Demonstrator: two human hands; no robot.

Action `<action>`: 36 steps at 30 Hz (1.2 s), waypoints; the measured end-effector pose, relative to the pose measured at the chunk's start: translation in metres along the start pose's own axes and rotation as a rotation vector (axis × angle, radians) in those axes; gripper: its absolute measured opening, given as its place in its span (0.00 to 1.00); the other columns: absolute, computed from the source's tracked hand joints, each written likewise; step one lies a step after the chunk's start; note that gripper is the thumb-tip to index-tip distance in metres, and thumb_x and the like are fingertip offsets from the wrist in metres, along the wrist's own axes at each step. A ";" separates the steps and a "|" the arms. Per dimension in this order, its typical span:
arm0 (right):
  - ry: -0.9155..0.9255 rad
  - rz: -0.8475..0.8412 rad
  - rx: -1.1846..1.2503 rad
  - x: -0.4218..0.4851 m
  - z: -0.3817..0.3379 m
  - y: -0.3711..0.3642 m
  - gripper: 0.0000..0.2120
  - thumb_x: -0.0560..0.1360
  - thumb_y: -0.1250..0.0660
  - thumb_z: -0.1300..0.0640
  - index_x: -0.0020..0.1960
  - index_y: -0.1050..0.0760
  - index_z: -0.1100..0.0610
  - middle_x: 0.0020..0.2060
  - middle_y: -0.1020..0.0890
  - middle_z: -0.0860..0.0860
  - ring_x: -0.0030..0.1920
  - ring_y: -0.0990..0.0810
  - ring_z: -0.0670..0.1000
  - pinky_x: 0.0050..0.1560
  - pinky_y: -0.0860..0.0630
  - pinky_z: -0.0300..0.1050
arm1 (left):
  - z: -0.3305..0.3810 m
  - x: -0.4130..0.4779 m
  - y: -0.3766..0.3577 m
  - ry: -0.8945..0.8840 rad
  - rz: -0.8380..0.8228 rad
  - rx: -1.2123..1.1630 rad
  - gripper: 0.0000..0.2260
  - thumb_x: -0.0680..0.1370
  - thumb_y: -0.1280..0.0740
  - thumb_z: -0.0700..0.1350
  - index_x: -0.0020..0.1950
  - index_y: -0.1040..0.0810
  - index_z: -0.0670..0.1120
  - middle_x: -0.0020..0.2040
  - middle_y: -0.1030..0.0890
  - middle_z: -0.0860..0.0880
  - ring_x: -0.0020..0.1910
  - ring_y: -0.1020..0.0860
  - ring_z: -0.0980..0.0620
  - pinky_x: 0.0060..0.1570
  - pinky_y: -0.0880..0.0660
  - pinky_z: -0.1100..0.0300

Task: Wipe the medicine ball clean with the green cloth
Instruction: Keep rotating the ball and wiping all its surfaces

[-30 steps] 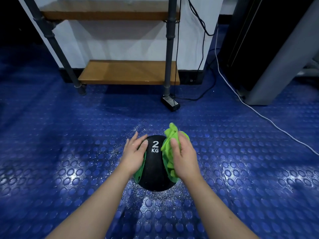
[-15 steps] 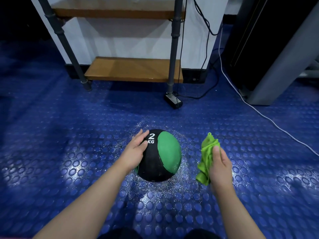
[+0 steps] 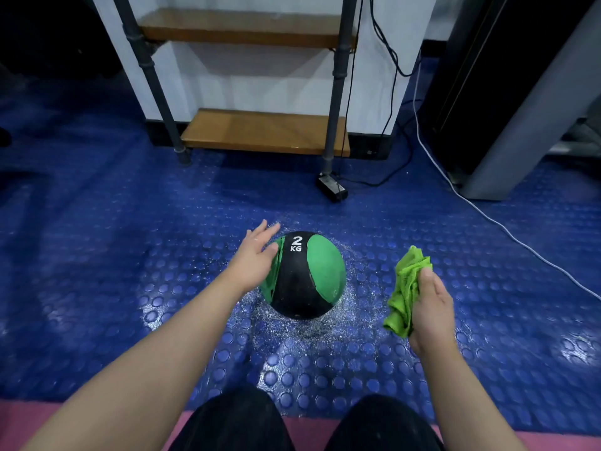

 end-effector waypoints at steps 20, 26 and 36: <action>0.041 -0.088 -0.174 -0.007 0.010 -0.030 0.15 0.81 0.43 0.50 0.44 0.23 0.57 0.33 0.25 0.51 0.31 0.26 0.49 0.27 0.24 0.45 | 0.022 0.026 -0.015 -0.200 -0.377 0.531 0.25 0.80 0.35 0.51 0.76 0.37 0.57 0.79 0.45 0.58 0.78 0.45 0.52 0.75 0.46 0.50; 0.157 -0.089 -0.320 0.006 0.014 -0.025 0.17 0.81 0.43 0.52 0.35 0.28 0.52 0.25 0.31 0.43 0.26 0.34 0.43 0.27 0.30 0.37 | 0.017 0.042 -0.013 -0.176 -0.261 0.580 0.25 0.81 0.37 0.53 0.77 0.38 0.54 0.77 0.38 0.50 0.75 0.39 0.49 0.72 0.43 0.55; 0.048 0.001 -0.220 0.027 0.033 -0.012 0.15 0.81 0.44 0.51 0.41 0.24 0.53 0.36 0.27 0.53 0.36 0.28 0.53 0.29 0.25 0.43 | -0.003 0.047 0.010 0.052 0.106 0.413 0.20 0.70 0.26 0.59 0.54 0.19 0.48 0.47 0.20 0.50 0.51 0.23 0.48 0.46 0.27 0.55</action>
Point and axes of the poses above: each hand's wrist, its own x-axis towards the middle knuckle, its own y-axis out of the back of the hand, z = x × y, the point moved 4 cm from there along x, towards the middle knuckle
